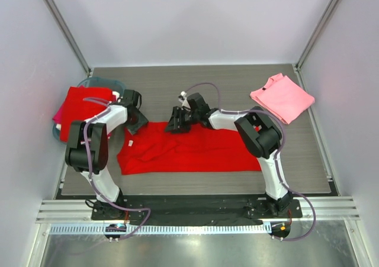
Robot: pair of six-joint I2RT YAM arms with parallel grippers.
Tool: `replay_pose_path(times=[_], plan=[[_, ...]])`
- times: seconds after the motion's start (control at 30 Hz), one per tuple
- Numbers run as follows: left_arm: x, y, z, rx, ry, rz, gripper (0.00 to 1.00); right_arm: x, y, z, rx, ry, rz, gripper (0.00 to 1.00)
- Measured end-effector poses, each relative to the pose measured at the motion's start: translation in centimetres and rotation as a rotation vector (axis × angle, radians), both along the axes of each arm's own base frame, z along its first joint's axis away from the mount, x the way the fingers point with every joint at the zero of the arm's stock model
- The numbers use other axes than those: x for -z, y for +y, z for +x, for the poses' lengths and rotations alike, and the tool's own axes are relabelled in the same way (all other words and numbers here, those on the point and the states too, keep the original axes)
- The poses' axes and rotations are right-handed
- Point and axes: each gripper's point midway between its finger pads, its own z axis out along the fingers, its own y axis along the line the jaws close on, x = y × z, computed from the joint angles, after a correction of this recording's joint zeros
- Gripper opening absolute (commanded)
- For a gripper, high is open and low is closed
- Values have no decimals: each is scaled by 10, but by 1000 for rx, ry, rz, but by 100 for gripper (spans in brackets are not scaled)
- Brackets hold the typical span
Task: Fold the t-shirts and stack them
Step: Fold the tshirt
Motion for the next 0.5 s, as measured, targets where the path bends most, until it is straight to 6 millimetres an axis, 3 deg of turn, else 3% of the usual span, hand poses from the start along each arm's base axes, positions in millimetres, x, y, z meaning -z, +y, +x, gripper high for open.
replay_pose_path(times=[0.27, 0.5], plan=[[5, 11, 3, -37, 68, 67, 49, 13, 22, -18, -97, 32, 14, 50], [6, 15, 3, -40, 106, 95, 49, 14, 20, -24, -127, 53, 28, 32]])
